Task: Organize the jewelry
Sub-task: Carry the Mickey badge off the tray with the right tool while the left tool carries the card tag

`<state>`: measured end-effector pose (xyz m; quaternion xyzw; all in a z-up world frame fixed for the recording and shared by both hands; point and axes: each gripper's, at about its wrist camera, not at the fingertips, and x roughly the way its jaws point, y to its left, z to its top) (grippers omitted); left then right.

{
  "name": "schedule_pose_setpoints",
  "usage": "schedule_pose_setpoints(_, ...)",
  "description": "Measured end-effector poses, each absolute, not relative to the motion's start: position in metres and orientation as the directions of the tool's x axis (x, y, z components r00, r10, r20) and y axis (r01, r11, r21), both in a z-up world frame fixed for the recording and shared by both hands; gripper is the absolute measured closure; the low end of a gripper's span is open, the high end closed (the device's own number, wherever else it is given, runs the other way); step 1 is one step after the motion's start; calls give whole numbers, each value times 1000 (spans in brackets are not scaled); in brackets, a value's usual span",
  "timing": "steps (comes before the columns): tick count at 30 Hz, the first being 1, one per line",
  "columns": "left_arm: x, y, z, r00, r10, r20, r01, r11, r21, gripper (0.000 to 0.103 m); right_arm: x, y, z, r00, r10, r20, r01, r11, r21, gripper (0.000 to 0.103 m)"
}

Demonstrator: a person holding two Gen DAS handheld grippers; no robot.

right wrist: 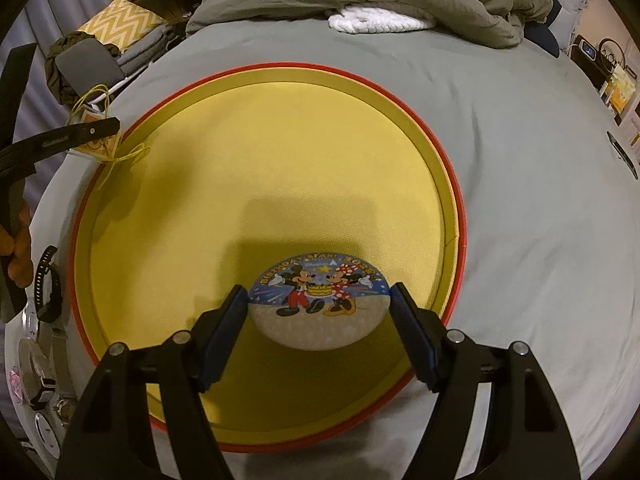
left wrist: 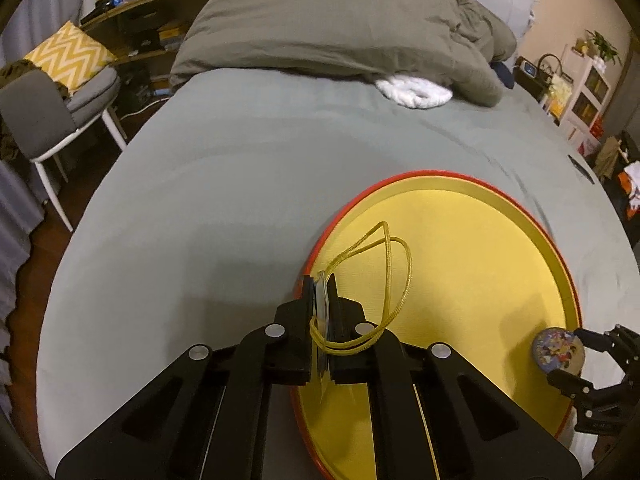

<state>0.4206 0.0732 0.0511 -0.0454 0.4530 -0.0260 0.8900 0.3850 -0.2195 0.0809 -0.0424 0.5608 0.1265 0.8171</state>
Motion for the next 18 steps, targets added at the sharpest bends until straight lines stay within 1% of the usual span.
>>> schedule_pose_setpoints(18,383,62,100,648,-146,-747,16,984,-178,98,375,-210,111,394,176,-902,-250,965,79,35)
